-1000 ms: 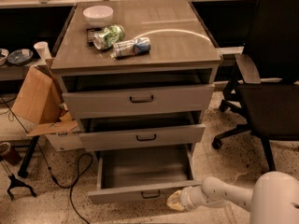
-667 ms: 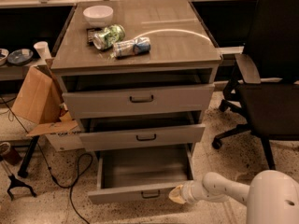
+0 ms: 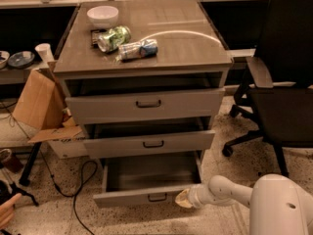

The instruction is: Close bottom drawer

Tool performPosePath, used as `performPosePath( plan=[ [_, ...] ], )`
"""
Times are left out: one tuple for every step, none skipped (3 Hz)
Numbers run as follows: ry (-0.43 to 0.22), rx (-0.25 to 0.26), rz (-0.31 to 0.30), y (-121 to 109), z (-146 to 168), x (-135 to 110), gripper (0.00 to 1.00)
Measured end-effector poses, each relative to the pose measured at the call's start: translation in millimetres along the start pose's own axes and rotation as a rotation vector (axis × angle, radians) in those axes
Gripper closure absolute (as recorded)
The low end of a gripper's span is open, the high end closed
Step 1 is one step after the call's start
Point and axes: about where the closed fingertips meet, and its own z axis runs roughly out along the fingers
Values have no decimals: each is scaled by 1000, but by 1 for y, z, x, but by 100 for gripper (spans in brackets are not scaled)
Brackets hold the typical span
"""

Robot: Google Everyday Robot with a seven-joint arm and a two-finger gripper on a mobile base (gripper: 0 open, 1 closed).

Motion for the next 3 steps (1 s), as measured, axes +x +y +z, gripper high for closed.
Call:
performPosePath(
  plan=[
    [15, 16, -28, -17, 18, -22, 50],
    [22, 43, -39, -32, 25, -35, 27],
    [35, 84, -43, -50, 22, -44, 4]
  ],
)
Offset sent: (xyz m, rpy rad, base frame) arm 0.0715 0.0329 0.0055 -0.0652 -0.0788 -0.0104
